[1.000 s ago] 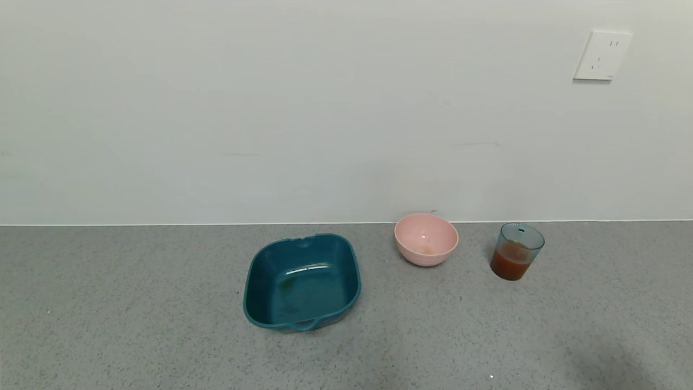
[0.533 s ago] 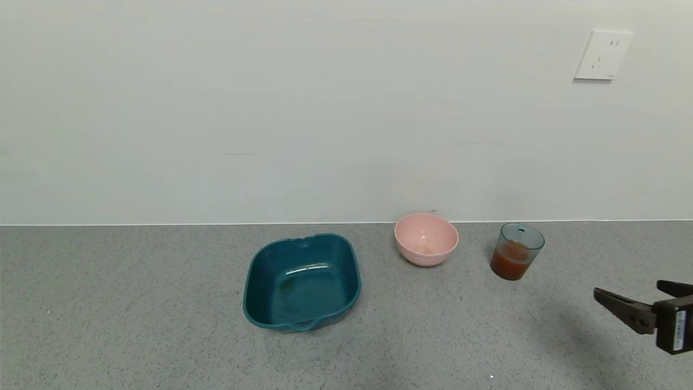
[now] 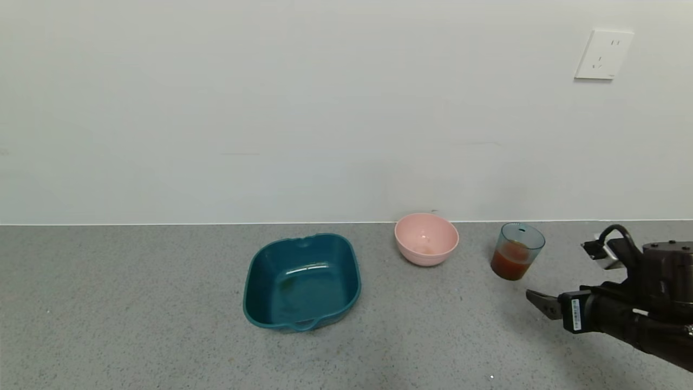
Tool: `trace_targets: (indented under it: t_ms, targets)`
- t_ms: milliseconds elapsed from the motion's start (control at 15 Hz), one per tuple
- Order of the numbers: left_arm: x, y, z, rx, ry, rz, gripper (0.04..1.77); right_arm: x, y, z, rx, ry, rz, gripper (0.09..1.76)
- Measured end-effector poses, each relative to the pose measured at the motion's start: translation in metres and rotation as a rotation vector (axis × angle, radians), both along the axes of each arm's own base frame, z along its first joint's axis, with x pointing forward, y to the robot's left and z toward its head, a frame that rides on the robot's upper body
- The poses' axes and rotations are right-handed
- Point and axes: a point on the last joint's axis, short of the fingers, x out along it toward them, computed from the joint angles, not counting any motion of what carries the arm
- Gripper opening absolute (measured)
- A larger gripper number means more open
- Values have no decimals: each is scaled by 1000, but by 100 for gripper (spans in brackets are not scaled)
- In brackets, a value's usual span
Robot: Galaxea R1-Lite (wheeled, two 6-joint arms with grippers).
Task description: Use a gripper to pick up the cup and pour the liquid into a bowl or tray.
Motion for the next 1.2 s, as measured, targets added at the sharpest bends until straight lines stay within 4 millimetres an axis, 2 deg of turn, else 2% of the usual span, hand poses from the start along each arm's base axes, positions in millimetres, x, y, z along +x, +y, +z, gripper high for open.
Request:
trace_targets:
  t_ms: [333,600,1200]
  targets:
    - [0,0,0,0,0,0,172,38,11,-36,-41,-93,-88,171]
    - [0,0,0,0,0,0,172,60,16,-61,-53,-168,-146,171]
    - [0,0,0,0,0,0,172,99,16,-92,-9,-289,-206,171]
